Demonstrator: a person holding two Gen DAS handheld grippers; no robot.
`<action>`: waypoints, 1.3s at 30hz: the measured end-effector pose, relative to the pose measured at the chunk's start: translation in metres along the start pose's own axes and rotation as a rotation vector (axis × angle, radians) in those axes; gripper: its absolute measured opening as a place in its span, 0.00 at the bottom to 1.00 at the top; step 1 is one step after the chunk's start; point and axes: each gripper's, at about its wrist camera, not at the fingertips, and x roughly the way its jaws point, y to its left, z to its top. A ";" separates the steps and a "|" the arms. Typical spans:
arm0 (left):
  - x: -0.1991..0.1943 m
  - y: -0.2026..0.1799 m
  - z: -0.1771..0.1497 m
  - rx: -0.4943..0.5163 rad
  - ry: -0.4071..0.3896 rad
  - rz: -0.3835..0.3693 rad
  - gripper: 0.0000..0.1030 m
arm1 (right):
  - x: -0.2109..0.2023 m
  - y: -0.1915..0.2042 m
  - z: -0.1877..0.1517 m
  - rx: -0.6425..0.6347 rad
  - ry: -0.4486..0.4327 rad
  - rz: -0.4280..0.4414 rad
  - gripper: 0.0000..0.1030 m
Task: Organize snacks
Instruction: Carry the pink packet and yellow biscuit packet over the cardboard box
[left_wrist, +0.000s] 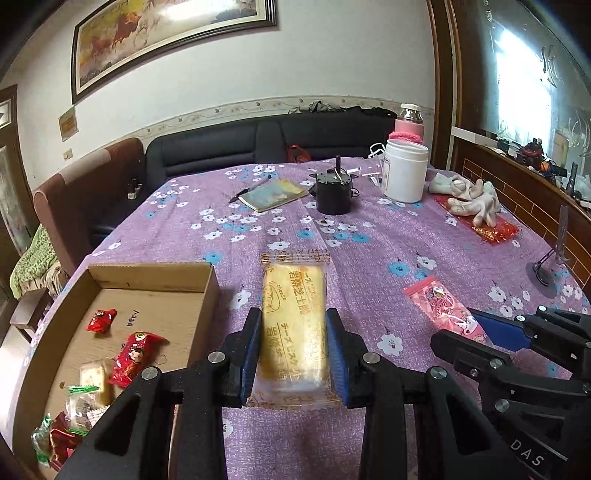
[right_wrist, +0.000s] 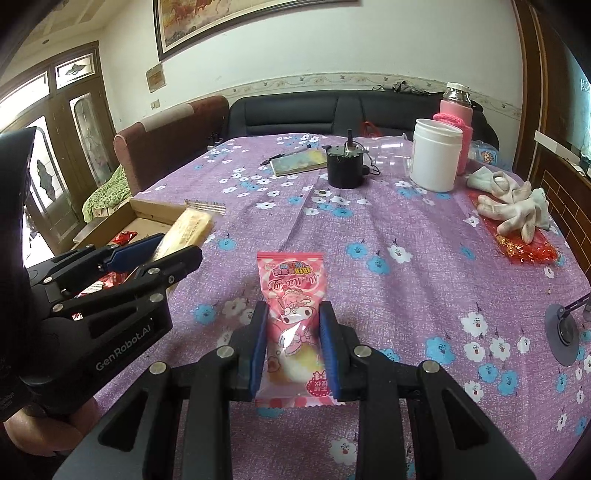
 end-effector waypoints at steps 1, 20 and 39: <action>-0.001 0.000 0.000 0.001 -0.004 0.005 0.35 | 0.000 0.000 0.000 0.000 -0.001 0.000 0.25; -0.020 0.010 0.006 -0.034 -0.101 0.076 0.35 | -0.009 0.014 0.002 -0.013 -0.042 0.051 0.25; -0.084 0.054 -0.010 -0.078 -0.161 0.176 0.35 | -0.028 0.040 0.005 -0.029 -0.075 0.122 0.25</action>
